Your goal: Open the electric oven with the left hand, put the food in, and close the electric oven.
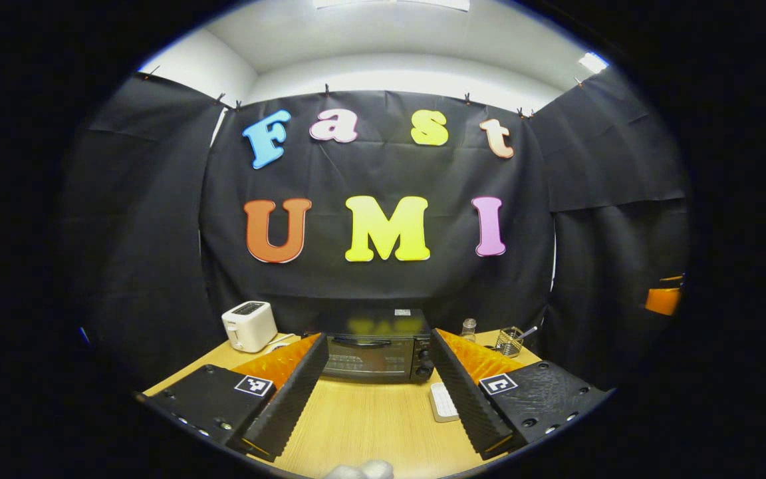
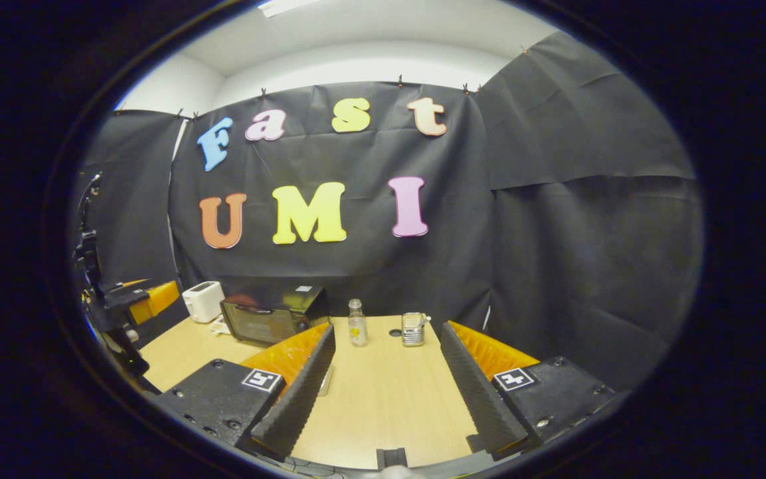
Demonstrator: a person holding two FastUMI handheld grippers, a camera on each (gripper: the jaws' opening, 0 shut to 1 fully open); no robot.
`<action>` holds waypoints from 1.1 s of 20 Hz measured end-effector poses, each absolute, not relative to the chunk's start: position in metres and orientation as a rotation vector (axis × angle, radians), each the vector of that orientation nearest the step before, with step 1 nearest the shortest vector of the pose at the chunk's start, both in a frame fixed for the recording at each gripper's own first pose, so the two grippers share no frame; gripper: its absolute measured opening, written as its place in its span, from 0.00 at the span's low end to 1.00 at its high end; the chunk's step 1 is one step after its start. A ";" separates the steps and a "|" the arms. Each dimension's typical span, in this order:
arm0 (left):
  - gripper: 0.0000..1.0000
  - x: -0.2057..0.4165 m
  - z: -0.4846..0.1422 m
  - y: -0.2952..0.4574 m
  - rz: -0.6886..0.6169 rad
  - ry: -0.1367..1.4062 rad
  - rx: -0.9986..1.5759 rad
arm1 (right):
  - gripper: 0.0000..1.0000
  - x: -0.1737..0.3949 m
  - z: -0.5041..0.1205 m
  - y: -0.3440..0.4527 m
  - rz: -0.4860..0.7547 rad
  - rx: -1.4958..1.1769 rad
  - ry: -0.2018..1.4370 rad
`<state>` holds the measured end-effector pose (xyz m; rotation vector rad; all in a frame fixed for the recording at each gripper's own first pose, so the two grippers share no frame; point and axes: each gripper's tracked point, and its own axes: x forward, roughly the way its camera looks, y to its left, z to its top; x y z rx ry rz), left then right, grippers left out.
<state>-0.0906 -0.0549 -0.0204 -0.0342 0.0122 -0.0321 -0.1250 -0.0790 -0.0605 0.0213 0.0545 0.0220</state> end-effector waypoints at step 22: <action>0.97 -0.187 0.004 -0.016 0.011 0.001 0.000 | 1.00 -0.168 -0.064 -0.034 0.085 0.014 0.044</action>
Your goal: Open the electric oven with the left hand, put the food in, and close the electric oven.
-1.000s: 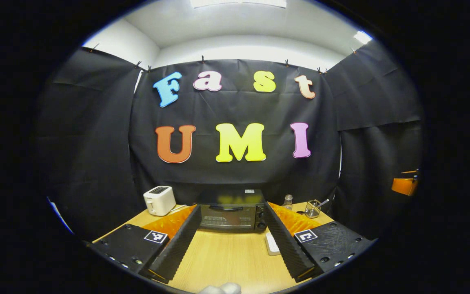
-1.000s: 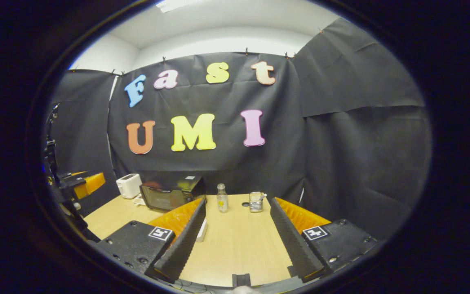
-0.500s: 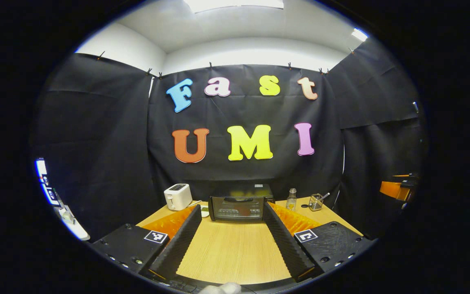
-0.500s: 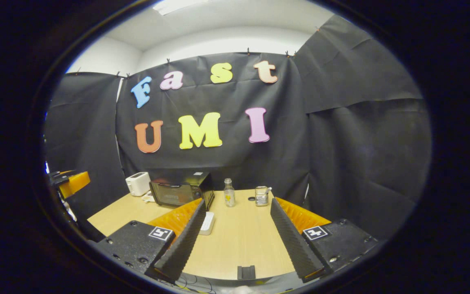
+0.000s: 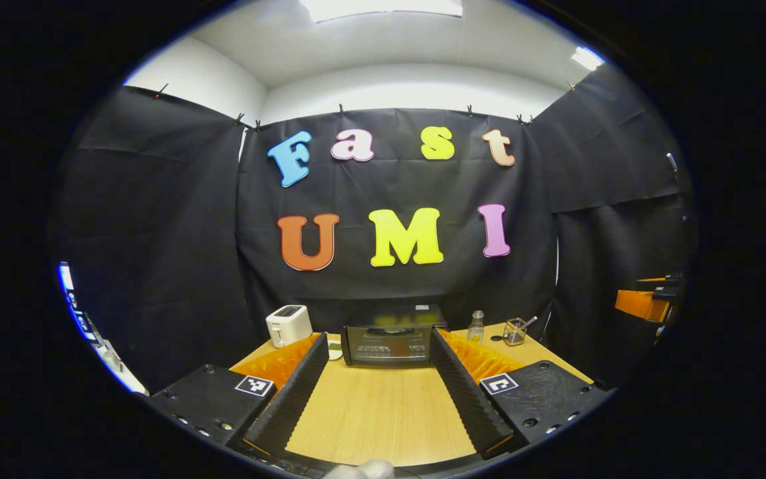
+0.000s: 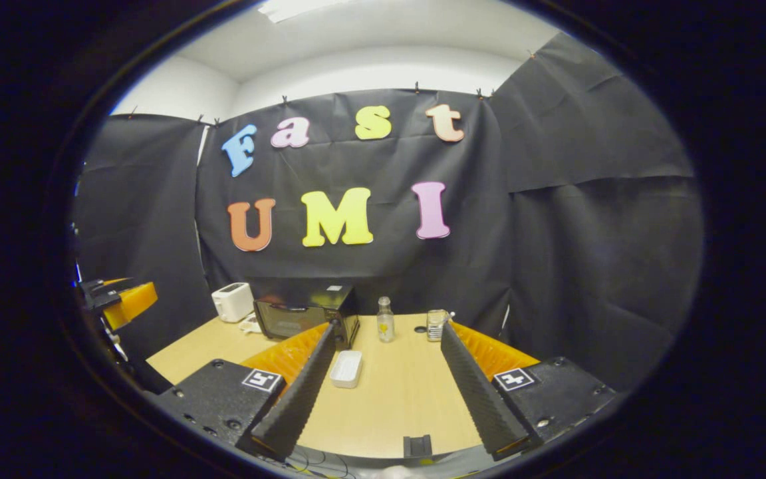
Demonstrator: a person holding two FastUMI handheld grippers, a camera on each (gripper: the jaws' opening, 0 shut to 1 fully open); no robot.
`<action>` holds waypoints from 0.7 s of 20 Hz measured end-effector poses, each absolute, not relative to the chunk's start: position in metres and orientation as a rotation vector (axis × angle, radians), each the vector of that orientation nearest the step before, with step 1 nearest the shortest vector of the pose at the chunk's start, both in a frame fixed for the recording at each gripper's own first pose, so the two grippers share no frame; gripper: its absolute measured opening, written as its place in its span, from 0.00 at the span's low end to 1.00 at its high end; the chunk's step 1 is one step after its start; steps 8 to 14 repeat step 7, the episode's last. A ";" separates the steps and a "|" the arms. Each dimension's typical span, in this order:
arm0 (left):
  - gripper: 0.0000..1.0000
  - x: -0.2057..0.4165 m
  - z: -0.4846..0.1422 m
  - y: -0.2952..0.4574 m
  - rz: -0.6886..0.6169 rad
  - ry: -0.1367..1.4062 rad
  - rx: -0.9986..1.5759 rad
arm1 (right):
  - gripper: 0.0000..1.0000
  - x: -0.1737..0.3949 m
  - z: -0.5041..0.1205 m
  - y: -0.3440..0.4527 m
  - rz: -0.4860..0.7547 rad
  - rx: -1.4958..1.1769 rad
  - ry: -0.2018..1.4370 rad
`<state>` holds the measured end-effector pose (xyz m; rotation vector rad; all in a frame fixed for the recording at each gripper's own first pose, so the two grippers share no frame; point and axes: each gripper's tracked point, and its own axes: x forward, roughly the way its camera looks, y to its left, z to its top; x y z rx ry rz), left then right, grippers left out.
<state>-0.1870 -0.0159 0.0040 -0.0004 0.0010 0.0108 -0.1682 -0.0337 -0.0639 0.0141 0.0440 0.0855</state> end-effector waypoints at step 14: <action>0.97 -0.170 0.008 -0.001 0.002 -0.002 -0.015 | 0.96 -0.159 -0.052 -0.014 0.085 -0.010 0.035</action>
